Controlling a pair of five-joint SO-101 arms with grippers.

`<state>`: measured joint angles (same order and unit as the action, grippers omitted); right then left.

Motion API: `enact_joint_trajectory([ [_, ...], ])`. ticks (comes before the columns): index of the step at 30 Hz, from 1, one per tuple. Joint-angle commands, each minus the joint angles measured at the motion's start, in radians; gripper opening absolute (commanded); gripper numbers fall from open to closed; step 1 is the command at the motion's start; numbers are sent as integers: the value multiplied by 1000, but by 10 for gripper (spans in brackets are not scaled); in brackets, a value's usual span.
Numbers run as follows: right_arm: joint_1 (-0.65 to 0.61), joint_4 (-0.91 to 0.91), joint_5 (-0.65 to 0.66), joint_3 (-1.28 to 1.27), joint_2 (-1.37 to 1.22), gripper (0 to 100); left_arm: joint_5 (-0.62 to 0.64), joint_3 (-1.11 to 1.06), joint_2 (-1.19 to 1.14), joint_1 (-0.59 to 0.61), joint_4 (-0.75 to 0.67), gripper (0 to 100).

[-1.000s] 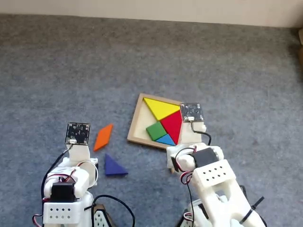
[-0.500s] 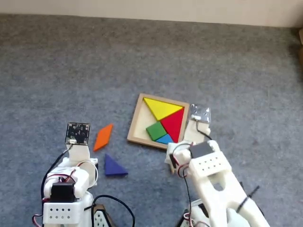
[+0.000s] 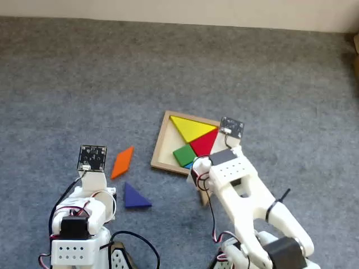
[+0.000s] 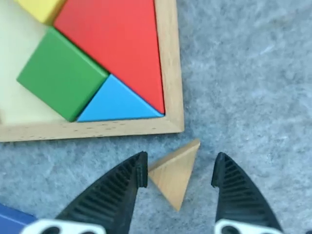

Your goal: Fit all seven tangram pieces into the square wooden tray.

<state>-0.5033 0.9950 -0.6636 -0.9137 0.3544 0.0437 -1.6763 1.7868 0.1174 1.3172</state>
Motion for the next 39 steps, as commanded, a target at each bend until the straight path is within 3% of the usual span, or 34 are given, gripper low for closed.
enact_joint_trajectory([
  [1, -10, -15, -28, 76, -35, 217, 8, -19, 42, 13, 3, 7],
  [32, -8, -99, -49, 2, -110, 217, 8, -19, 42, 13, 3, 7],
  [39, -10, 24, -44, 12, -102, 216, 8, -19, 42, 13, 3, 7],
])
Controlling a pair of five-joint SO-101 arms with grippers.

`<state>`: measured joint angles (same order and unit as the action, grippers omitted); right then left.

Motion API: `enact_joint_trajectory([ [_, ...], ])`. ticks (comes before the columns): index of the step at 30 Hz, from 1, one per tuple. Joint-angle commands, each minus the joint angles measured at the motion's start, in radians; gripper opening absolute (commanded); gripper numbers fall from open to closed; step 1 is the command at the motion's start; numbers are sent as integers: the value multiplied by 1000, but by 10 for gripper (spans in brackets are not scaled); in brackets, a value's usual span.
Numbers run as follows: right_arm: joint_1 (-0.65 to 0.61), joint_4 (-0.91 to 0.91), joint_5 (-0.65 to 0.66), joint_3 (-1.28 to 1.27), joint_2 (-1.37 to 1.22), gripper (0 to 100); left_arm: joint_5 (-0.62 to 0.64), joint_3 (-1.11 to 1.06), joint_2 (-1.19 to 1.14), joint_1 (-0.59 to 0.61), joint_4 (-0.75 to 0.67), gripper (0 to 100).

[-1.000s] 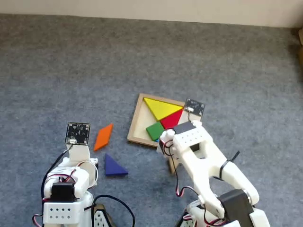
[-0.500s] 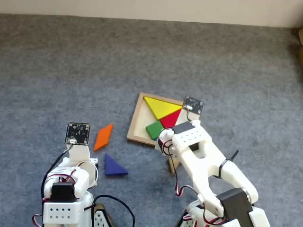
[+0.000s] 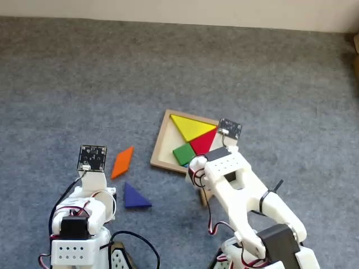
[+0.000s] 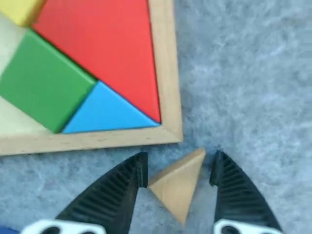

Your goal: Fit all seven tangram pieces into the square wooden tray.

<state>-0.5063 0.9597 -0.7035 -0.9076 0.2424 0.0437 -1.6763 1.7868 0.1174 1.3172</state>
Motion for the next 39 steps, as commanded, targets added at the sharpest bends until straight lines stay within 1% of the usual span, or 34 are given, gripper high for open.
enact_joint_trajectory([
  [1, -7, 68, -3, 5, 12, 216, 8, -19, 42, 13, 3, 7],
  [4, -13, 76, -3, 2, 10, 216, 8, -19, 42, 13, 3, 7],
  [9, -71, 76, -3, -2, 7, 216, 8, -19, 42, 13, 3, 7],
  [14, -71, 76, -3, -1, 4, 216, 8, -19, 42, 13, 3, 7],
  [16, -73, 76, -3, -1, 4, 194, 8, -19, 42, 13, 3, 7],
  [22, -73, 71, 61, 5, 4, 47, 8, -19, 42, 13, 3, 7],
  [31, -79, 73, 89, 8, 15, 34, 8, -19, 42, 13, 3, 7],
  [34, -81, 77, 91, 54, 28, 34, 8, -19, 42, 13, 3, 7],
  [35, -81, 79, 100, 70, 44, 34, 8, -19, 42, 13, 3, 7],
  [38, -94, 79, 212, 93, 130, 34, 8, -19, 42, 13, 3, 7],
  [39, -108, 79, 226, 90, 168, 34, 8, -19, 42, 13, 3, 7],
])
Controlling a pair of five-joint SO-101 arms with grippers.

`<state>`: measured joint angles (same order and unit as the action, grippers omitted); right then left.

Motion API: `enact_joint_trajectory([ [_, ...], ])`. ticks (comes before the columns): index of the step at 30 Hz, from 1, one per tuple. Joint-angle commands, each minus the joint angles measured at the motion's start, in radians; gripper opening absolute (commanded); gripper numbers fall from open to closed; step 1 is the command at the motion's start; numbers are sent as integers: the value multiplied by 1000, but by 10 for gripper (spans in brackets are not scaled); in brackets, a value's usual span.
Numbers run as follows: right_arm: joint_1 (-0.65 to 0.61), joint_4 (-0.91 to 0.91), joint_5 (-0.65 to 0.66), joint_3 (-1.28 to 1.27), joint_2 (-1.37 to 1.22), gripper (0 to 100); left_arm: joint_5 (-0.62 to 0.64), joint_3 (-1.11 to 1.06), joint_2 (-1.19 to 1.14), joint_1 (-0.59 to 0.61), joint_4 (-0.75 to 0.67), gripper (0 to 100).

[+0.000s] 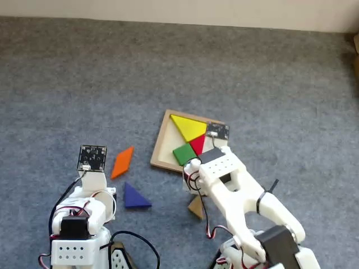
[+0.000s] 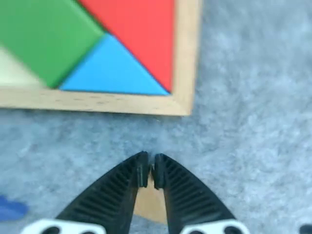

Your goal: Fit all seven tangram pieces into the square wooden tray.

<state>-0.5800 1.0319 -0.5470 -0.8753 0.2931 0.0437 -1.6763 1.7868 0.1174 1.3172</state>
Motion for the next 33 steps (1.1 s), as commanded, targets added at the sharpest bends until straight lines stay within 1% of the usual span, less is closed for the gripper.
enact_joint_trajectory([
  [1, -51, 7, 66, 54, 156, 34, 8, -19, 42, 13, 3, 7],
  [4, -93, 1, 69, -12, 245, 38, 8, -19, 42, 13, 3, 7],
  [7, -114, 2, 74, -59, 282, 48, 8, -19, 42, 13, 3, 7],
  [9, -122, 4, 78, -77, 282, 102, 8, -19, 42, 13, 3, 7],
  [12, -137, 7, 144, -104, 282, 200, 8, -19, 42, 13, 3, 7],
  [14, -142, 5, 155, -136, 282, 225, 8, -19, 42, 13, 3, 7],
  [20, -217, -1, 152, -166, 282, 225, 8, -19, 42, 13, 3, 7],
  [30, -223, -2, 158, -177, 280, 224, 8, -19, 42, 13, 3, 7],
  [33, -223, -50, 158, -229, 280, 224, 8, -19, 42, 13, 3, 7],
])
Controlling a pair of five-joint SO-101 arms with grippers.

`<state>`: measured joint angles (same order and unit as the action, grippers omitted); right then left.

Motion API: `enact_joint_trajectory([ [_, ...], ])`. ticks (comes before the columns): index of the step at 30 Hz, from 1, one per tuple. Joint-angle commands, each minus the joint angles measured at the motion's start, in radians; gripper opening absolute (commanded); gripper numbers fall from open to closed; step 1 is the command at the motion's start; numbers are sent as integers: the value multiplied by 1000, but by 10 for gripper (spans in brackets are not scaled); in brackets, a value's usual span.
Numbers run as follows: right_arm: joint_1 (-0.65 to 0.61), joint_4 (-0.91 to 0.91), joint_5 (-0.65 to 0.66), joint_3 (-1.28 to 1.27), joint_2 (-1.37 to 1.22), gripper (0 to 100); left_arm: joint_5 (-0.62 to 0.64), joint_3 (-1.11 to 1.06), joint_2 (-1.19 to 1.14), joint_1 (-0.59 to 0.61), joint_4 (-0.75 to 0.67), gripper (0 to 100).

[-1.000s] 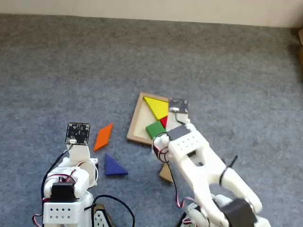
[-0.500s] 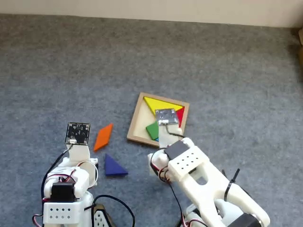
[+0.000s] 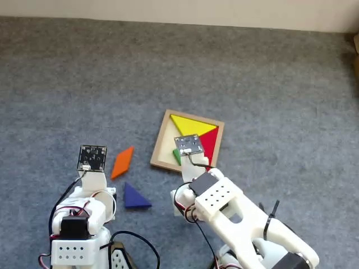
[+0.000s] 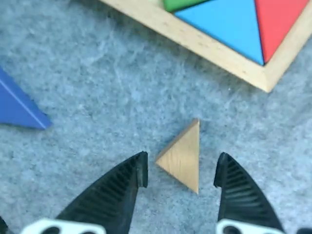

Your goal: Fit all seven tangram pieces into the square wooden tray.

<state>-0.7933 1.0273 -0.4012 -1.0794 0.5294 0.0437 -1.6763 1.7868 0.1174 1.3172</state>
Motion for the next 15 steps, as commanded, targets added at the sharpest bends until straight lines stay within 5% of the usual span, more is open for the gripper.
enact_joint_trajectory([
  [1, -10, -67, 12, -44, 44, 224, 8, -19, 42, 13, 3, 7],
  [15, -10, -96, 12, -81, 44, 222, 8, -19, 42, 13, 3, 7],
])
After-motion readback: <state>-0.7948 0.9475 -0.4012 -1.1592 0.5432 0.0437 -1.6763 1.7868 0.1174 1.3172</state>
